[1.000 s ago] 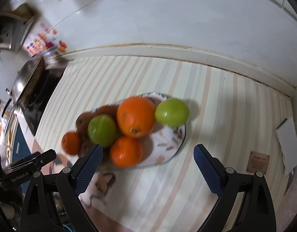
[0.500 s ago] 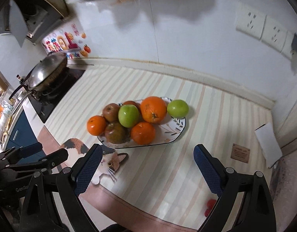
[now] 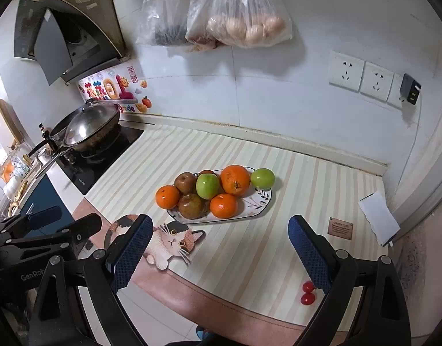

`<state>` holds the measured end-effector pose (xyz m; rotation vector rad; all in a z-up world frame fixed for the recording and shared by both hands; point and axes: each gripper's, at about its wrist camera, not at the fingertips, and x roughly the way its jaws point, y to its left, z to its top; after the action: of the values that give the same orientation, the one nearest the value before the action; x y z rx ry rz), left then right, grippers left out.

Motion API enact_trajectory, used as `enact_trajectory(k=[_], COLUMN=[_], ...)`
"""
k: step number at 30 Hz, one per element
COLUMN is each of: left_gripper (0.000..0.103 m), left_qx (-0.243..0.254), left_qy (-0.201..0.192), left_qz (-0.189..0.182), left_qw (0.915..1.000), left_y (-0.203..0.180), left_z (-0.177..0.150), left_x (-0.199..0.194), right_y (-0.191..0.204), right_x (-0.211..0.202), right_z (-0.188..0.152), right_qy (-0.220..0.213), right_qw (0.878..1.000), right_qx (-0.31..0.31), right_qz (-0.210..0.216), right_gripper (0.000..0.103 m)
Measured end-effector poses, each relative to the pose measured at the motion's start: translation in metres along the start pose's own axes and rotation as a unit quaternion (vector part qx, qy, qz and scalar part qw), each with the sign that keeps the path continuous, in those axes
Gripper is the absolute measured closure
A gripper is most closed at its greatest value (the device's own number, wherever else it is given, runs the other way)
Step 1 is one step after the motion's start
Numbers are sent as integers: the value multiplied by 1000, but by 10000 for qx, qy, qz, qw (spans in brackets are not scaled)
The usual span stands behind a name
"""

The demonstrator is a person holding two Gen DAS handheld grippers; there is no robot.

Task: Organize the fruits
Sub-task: 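Open both tools and lift them away from the plate, then move the right tool to the red cherry tomatoes and grasp one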

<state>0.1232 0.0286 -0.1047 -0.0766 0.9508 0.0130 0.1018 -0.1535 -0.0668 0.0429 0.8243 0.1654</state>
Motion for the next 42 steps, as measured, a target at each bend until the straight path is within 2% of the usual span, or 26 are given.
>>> enact_trajectory(k=[9,14,16,19,21,23,25,27,34,39,42], left_gripper=[18,18,18,18,18,18,18,18,18,18,18], left_qx=[-56,175,379,703,899,1124,1268,1454,1892,1878,1870], left_qy=[6,193,358,622,804,1073,1305,1491,1922,2133,2249], left_qz=[56,85,71,76,70,64,19,60,58,-122,-266], left_qw=[10000,9996,9986,9956,9927,9878,9833,9780,9629,9587,9559], left_y=[-14,-43,-62,-91,-108,-128,-143,-157,-188,-198,-206], left_z=[-7,-7,-9,-16,-21,-29,-36,-43,-61,-65,-67], left_x=[-7,15,32,62,83,109,133,153,197,211,219], right_y=[-18,-74,-106,-149,-176,-192,-204,-213,-220,-214,-213], right_x=[-13,9,26,51,71,90,112,131,175,180,179], right_z=[-4,-19,-33,-64,-90,-113,-135,-154,-192,-191,-189], right_qy=[-147,322,573,970,1238,1412,1611,1761,2111,2055,2062], right_qw=[9996,9962,9919,9829,9751,9703,9639,9587,9480,9563,9573], right_qx=[189,805,1131,1557,1820,1942,2102,2216,2376,2069,2018], right_qz=[177,111,43,-137,-260,-312,-285,-278,-154,-206,-182], right_gripper=[6,7,26,39,41,49,65,72,71,72,71])
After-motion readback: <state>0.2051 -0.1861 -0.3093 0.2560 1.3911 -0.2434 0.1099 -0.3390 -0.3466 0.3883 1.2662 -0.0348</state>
